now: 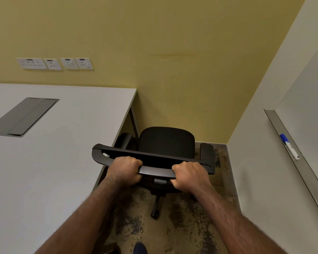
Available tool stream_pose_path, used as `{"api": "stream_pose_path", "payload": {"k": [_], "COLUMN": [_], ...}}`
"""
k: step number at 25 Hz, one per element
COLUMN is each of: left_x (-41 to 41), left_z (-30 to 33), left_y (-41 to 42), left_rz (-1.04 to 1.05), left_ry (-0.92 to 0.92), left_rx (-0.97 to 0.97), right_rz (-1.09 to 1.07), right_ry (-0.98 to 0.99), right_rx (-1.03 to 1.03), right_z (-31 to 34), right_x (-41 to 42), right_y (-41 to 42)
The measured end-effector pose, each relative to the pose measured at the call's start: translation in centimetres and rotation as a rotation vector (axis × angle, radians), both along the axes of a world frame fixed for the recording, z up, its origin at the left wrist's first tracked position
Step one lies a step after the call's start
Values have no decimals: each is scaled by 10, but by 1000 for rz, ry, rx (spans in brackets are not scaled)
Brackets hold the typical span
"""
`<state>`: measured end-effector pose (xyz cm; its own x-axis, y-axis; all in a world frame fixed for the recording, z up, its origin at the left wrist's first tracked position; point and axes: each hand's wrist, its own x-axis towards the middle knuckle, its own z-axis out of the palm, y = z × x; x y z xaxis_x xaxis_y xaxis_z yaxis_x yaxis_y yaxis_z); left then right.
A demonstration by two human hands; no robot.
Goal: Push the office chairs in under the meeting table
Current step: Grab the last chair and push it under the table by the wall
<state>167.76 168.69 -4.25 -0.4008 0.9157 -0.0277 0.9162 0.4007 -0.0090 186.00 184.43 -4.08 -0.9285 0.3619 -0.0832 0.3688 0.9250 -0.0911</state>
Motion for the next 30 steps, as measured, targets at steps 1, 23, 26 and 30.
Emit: {"api": "stream_pose_path", "payload": {"k": [1, 23, 26, 30], "left_x": [4, 24, 23, 21], "left_z": [0, 11, 11, 11], "left_y": [-5, -46, -44, -37], "left_rz": [17, 189, 219, 276], "left_ry": [2, -100, -89, -83], "left_rx": [0, -93, -90, -81], "right_rz": [26, 323, 352, 381], "right_ry": [-6, -104, -112, -114], "right_rx": [6, 108, 109, 90], "right_z": [-1, 6, 5, 3], "right_x": [0, -1, -11, -30], "right_y": [-2, 66, 74, 90]}}
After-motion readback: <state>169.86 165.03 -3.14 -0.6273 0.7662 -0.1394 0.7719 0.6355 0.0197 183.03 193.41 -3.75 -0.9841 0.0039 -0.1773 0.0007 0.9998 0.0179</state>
